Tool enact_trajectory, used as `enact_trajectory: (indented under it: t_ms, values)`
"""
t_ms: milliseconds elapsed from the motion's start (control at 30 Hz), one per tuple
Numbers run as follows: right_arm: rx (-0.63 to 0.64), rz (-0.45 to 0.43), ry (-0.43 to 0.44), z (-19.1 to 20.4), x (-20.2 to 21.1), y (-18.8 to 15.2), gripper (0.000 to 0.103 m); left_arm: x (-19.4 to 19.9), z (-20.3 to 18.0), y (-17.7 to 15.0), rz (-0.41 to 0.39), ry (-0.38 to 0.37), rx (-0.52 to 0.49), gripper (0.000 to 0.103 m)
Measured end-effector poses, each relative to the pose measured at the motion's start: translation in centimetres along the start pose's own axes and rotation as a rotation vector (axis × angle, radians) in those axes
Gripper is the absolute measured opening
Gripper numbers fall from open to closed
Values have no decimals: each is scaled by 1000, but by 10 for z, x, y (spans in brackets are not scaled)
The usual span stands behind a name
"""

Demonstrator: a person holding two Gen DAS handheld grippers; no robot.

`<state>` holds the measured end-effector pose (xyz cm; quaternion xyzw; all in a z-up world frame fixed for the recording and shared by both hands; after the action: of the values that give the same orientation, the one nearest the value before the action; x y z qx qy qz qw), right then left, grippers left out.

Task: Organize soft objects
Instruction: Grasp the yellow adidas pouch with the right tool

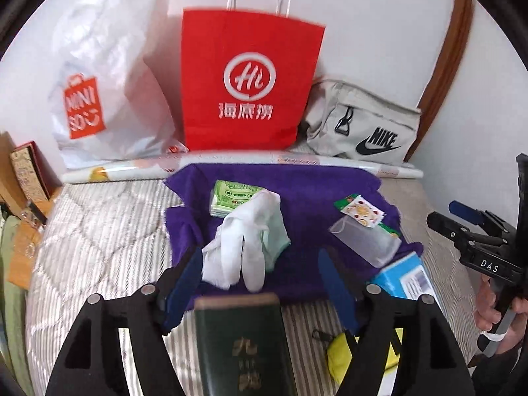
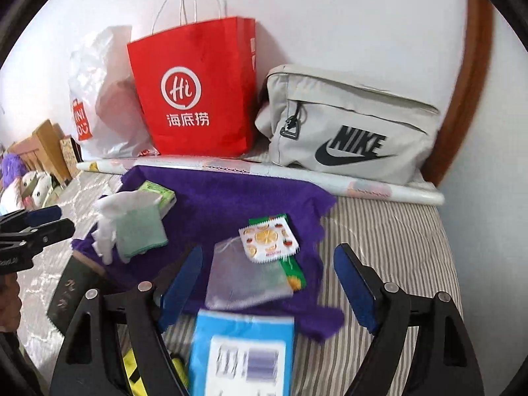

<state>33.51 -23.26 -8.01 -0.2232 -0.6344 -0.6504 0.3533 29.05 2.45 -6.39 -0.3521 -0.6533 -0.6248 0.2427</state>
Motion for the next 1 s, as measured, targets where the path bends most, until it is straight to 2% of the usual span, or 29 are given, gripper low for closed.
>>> enact_trajectory:
  t_ms: [167, 300, 433, 600, 800, 1000]
  values:
    - [-2, -39, 2, 2, 41, -28, 82, 40, -5, -25, -45, -29, -2, 72]
    - [-34, -37, -16, 1, 67, -51, 82, 65, -13, -47, -87, -51, -8, 72]
    - [-63, -39, -21, 1, 82, -74, 82, 81, -22, -71, -81, -43, -24, 72]
    - [-61, -35, 44, 10, 94, -108, 82, 89, -26, -102, -54, -21, -36, 72]
    - [-61, -8, 116, 29, 92, -139, 82, 81, -23, -136, -6, -12, -38, 72]
    - [14, -30, 92, 54, 86, -154, 82, 65, -5, -163, 39, -6, 11, 72]
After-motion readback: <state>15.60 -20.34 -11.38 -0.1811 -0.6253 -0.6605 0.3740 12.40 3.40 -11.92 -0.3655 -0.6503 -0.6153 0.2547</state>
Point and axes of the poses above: each gripper's, at about its wrist camera, not at the fingertips, and x roughly against the way its jaws point, z to its left, y to its top, the point moved 3 cm from there along -x, roughly the way its jaws point, and after that the axes turned 4 degrees about -x, right-handed, at the moved point
